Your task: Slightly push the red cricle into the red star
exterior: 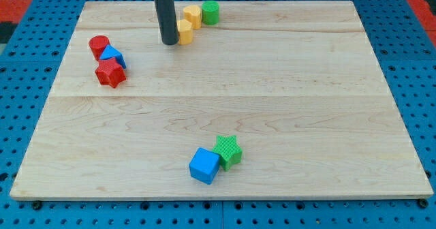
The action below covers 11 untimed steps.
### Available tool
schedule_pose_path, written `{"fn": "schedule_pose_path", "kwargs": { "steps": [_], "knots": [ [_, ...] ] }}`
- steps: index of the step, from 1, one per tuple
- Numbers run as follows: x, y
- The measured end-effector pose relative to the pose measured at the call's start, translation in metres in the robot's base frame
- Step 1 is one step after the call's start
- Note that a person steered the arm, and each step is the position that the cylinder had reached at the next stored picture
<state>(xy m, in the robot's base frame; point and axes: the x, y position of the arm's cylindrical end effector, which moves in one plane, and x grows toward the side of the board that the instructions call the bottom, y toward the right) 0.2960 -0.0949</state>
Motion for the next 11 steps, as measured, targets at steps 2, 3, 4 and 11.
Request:
{"fn": "schedule_pose_path", "kwargs": {
  "steps": [2, 3, 4, 11],
  "knots": [
    [-0.014, -0.002],
    [-0.014, -0.007],
    [-0.014, -0.008],
    [0.069, -0.128]
  ]
}}
